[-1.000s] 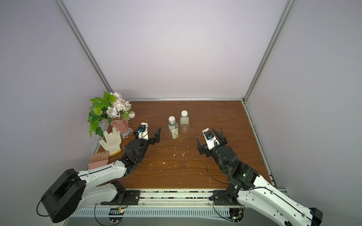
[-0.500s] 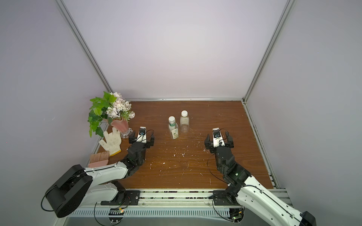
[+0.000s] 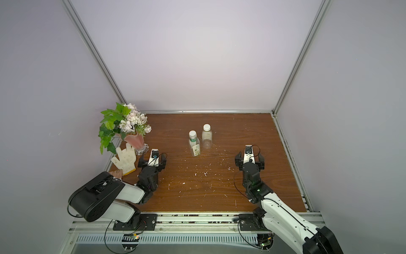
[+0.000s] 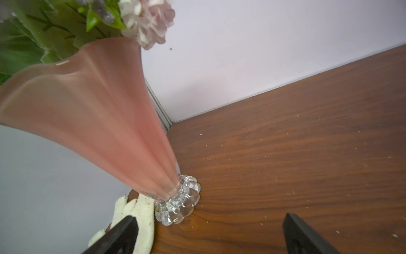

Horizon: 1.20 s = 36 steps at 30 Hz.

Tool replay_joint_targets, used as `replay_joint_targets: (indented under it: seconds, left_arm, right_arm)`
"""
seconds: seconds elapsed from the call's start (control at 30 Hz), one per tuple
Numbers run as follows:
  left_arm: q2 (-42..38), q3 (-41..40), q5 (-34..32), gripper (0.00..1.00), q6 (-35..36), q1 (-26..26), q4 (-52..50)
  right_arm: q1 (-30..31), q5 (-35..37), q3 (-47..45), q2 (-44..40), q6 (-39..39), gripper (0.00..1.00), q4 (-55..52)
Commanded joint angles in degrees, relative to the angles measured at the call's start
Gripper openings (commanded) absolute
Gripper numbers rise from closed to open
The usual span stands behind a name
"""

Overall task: Screw on the bottle caps
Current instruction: Reset both arms

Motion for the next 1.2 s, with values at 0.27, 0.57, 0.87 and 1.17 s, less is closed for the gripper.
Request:
replay_joint_targets:
  seconds: [0.27,0.57,0.87,1.17]
  left_arm:
    - [3.3,-3.3,14.3,0.99,-2.5,10.7,18.1]
    - [2.4,-1.3,24.6,0.99,-10.7,19.3,10.6]
    - [3.3,2.3,28.1,0.99,-12.1,21.3,4.0]
    - [3.4,2.5,26.5,0.99,-12.6,21.3,4.0]
  right_arm:
    - [-9.6,-4.9,-5.2,13.7,-0.2,0.99,26.4]
    - [-13.5,-10.3,-5.3,24.5,-4.0,0.99,38.4]
    - [-19.3,-24.1,-5.2,34.5,-5.1,0.99,52.0]
    - [-23.7,-30.4,-1.2,41.1,-1.7,0.99,49.6]
